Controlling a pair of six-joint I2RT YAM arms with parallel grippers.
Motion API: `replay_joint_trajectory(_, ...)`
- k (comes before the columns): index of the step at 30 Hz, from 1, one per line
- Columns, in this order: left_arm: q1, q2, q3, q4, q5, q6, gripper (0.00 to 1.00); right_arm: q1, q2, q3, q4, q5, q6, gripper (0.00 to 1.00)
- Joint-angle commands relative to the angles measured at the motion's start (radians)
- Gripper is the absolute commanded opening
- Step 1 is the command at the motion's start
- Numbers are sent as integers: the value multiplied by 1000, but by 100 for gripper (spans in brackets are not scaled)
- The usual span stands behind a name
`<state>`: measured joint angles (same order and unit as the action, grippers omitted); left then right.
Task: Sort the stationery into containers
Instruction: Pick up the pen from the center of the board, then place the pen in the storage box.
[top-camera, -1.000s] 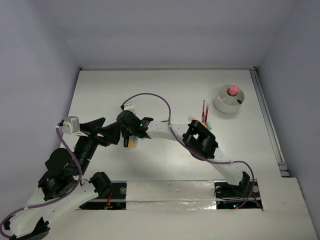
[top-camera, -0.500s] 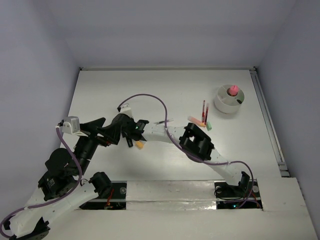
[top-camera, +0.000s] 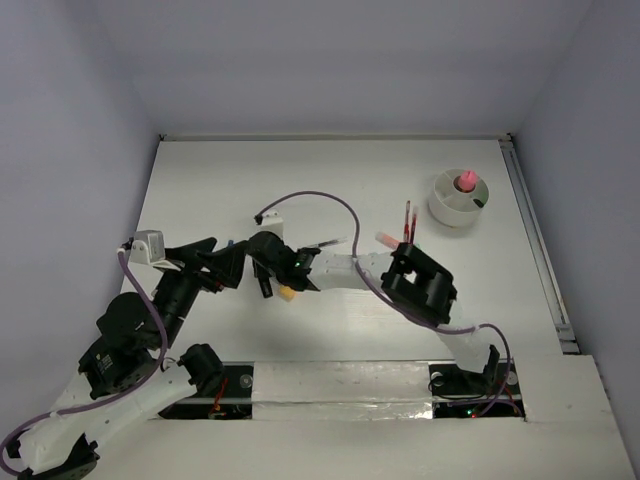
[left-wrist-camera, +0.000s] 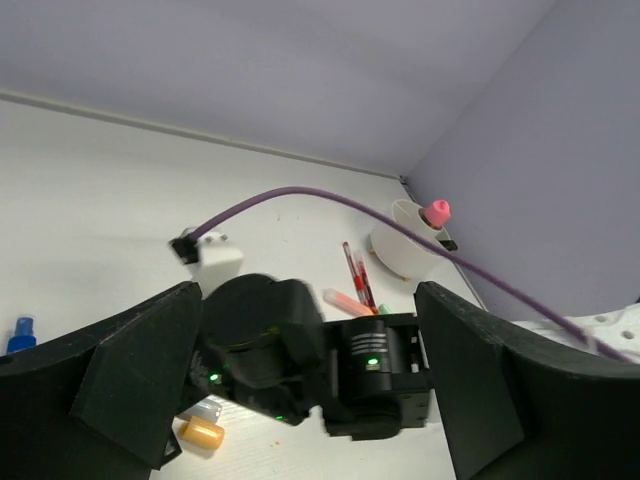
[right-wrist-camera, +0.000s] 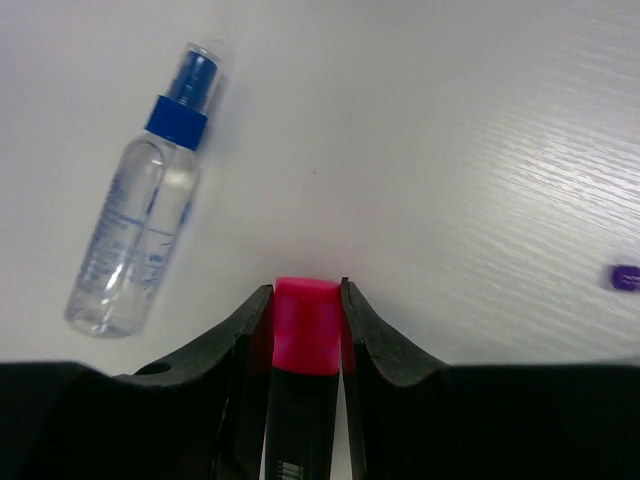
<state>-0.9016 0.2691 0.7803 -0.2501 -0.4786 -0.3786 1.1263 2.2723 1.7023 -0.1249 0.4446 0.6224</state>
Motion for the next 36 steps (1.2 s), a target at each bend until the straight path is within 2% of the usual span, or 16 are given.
replay_joint_trajectory(1,3,2,13,-8,9,-66,85,-17,-213,-135,287,-13,36,12)
replay_joint_trajectory(4,3,-5,-21,-3,49,-118,72,-39,-348,-264,381,-40,42,12)
replay_joint_trajectory(9,3,62,-79,40,165,-177,60,-80,-542,-433,461,-47,48,13)
replay_joint_trajectory(13,3,111,-133,103,238,-210,45,-102,-684,-542,495,-24,45,13)
replay_joint_trajectory(14,3,117,-144,124,253,-218,44,-102,-709,-555,499,-20,34,13)
replay_joint_trajectory(18,3,156,-180,182,274,-230,44,-102,-789,-589,504,-27,28,13)
replay_joint_trajectory(24,3,252,-197,274,310,-209,56,-102,-810,-635,539,-82,53,13)
replay_joint_trajectory(30,3,331,-211,339,301,-186,55,-102,-809,-673,587,-135,86,14)
replay_joint_trajectory(36,3,340,-222,348,256,-181,52,-102,-838,-694,607,-142,91,14)
